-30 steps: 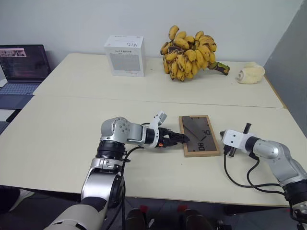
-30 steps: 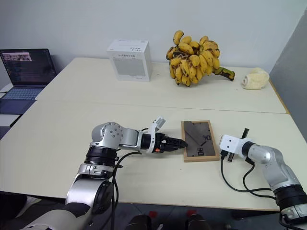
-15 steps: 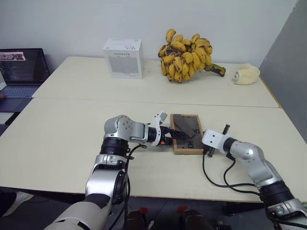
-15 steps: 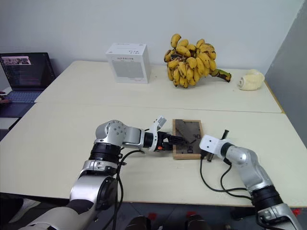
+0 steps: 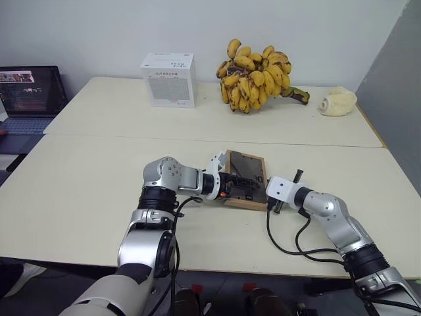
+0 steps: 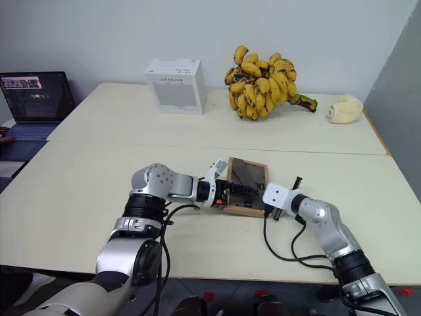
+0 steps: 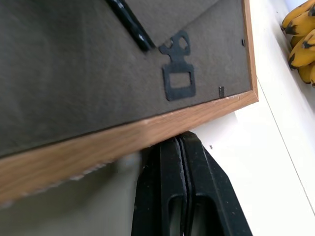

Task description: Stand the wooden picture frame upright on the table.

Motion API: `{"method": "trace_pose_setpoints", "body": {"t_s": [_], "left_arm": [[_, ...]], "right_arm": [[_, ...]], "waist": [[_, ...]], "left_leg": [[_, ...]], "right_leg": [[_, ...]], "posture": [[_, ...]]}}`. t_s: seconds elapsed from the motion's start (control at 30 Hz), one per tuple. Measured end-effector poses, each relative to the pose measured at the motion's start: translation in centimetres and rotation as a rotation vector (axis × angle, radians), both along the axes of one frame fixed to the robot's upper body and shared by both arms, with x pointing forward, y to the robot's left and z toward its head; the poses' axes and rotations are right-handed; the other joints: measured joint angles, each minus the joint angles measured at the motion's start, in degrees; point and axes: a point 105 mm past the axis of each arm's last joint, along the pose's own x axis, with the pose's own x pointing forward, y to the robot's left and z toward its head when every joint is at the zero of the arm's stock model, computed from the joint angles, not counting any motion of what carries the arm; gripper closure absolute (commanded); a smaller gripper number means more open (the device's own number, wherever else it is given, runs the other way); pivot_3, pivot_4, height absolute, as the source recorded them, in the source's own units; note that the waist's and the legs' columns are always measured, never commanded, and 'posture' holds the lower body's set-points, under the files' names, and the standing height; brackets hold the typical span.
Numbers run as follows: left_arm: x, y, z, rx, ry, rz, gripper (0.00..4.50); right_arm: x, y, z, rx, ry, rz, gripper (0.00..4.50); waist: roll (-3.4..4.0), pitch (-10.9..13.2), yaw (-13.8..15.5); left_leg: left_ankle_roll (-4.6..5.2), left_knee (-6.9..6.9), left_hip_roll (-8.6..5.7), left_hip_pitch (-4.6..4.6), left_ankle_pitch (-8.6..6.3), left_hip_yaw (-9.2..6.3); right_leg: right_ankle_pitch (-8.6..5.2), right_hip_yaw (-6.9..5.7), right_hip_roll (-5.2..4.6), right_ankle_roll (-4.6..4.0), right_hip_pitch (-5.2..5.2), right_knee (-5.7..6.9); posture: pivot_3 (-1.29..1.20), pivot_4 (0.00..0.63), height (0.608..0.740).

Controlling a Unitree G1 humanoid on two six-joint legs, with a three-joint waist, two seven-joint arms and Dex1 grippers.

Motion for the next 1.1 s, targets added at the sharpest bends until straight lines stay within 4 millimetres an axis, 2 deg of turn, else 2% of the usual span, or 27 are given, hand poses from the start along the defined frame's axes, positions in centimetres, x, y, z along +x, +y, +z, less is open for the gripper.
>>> {"method": "trace_pose_setpoints", "body": {"t_s": [0.1, 0.2, 0.23, 0.53, 0.63, 0.7, 0.97, 1.1], "left_arm": [[-0.2, 0.6, 0.0, 0.006, 0.011, -0.014, 0.01], [-0.4, 1.2, 0.1, 0.021, 0.019, -0.028, 0.46], [-0.5, 1.3, 0.0, 0.024, 0.025, -0.031, 0.77], [-1.4, 1.2, 0.0, 0.029, 0.054, -0.074, 2.50], [-1.4, 1.1, 0.5, -0.017, 0.055, -0.077, 3.08], [-1.4, 1.0, 0.6, -0.022, 0.055, -0.080, 3.21], [-1.1, 1.0, 0.9, -0.048, 0.051, -0.061, 3.21], [-0.3, 1.4, 1.3, -0.056, -0.008, -0.030, 3.21]], "right_arm": [[0.2, -0.6, 0.1, -0.015, -0.011, 0.002, 4.50], [0.5, -0.9, 0.2, -0.020, -0.014, -0.004, 4.50], [0.6, -0.9, 0.2, -0.021, -0.015, -0.006, 4.50], [1.5, -1.3, 0.5, -0.025, -0.032, -0.021, 4.50], [1.6, -1.4, 0.6, -0.026, -0.035, -0.023, 4.50], [1.7, -1.4, 0.6, -0.026, -0.036, -0.023, 4.50], [1.7, -1.6, 0.7, -0.032, -0.050, -0.022, 4.50], [1.3, -3.2, 0.8, -0.064, -0.057, -0.035, 4.50]], "waist": [[0.00, 0.0, -0.1], [0.00, 0.0, -0.1], [0.00, 0.0, -0.1], [-0.01, 0.0, -0.1], [-0.01, 0.0, -0.1], [-0.01, 0.0, -0.1], [0.00, 0.0, -0.1], [0.00, 0.0, 0.2]], "left_leg": [[0.00, -0.04, 0.00, -0.01, 0.00, 0.01], [0.00, -0.05, 0.00, -0.01, 0.00, 0.01], [0.00, -0.05, 0.00, -0.02, 0.00, 0.01], [0.00, -0.07, 0.00, -0.15, 0.00, 0.03], [0.00, -0.07, 0.00, -0.19, 0.00, 0.03], [0.00, -0.07, 0.00, -0.19, 0.00, 0.04], [-0.01, -0.07, 0.00, -0.33, 0.00, 0.03], [-0.04, -0.05, -0.01, -0.68, 0.02, 0.03]], "right_leg": [[0.00, 0.01, 0.00, 0.00, -0.02, -0.01], [0.00, 0.01, 0.00, 0.00, -0.03, -0.02], [0.00, 0.01, 0.00, 0.00, -0.03, -0.03], [0.00, 0.03, 0.00, -0.01, -0.22, -0.03], [0.00, 0.02, 0.00, -0.01, -0.25, -0.03], [0.00, 0.03, 0.00, -0.01, -0.25, -0.04], [0.00, 0.03, -0.01, -0.01, -0.38, -0.04], [0.00, -0.01, -0.03, -0.01, -0.71, -0.03]], "posture": [[0.00, 0.150, 0.740], [0.00, 0.150, 0.740], [0.00, 0.150, 0.740], [0.00, 0.150, 0.740], [0.00, 0.150, 0.740], [0.00, 0.150, 0.740], [0.00, 0.150, 0.740], [0.00, 0.150, 0.740]]}}
